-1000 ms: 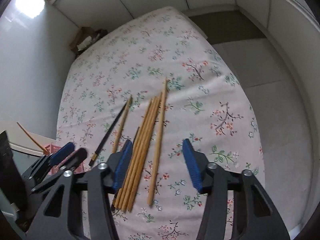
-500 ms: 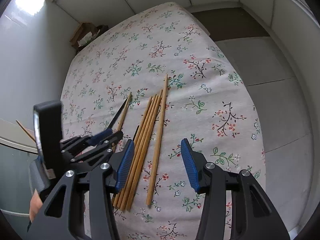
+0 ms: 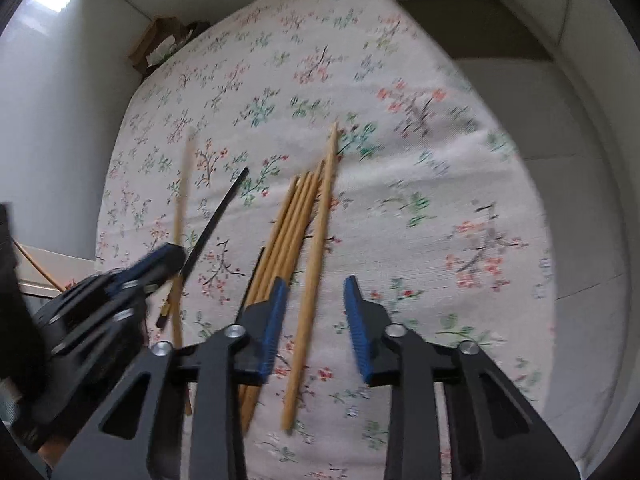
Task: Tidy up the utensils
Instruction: 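Return both tools to the pile and grasp a chopstick with each, then lift the chopsticks with both tools and carry them toward the pink holder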
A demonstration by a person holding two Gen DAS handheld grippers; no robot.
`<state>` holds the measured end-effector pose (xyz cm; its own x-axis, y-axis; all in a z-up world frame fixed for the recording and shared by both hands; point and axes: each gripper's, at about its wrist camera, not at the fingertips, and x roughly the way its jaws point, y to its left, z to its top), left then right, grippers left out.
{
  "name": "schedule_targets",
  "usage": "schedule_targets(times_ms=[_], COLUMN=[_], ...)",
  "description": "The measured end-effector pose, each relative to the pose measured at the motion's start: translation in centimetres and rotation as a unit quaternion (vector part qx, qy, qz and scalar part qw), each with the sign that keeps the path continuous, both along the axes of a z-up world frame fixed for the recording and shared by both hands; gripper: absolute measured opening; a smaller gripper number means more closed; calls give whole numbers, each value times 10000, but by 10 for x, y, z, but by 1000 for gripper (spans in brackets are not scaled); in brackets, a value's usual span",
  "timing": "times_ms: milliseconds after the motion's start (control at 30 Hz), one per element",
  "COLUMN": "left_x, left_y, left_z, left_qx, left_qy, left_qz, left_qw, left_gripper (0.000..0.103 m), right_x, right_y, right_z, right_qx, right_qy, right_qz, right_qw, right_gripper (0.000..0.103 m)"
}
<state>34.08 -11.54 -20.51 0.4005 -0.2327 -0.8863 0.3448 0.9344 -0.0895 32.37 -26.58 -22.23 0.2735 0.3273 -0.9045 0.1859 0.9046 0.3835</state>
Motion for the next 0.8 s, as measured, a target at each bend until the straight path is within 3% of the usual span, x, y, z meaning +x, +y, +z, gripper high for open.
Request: schedule_targets(times_ms=[400,433,467,500,567,800], left_x=[-29,-32,-35,-37,-41,-50], left_y=[42,44,45,46,50,70], left_z=[59,63,69,72,80,106], left_qx=[-874,-901,-948,-990,-1064,-1352], left_qy=[-720,-782,-864,-919,-1046,-1425], left_qz=[226,220,212,220,263,377], left_qw=[9933,9926,9915,9906,9885,9798], left_gripper=[6,6,6,6,6,6], right_x=[31,34,36,37,31,4], right_y=[21,25,29,32,40,26], right_z=[-19,-20,-20,-19,-6,55], right_qx=[-590,-672,-596,-543,-872,-594], right_qy=[102,50,20,78,-48,-948], right_qz=[151,204,261,237,259,111], right_qw=[9981,9975,9979,9982,9958,9937], right_gripper=[27,22,7,7,7,7])
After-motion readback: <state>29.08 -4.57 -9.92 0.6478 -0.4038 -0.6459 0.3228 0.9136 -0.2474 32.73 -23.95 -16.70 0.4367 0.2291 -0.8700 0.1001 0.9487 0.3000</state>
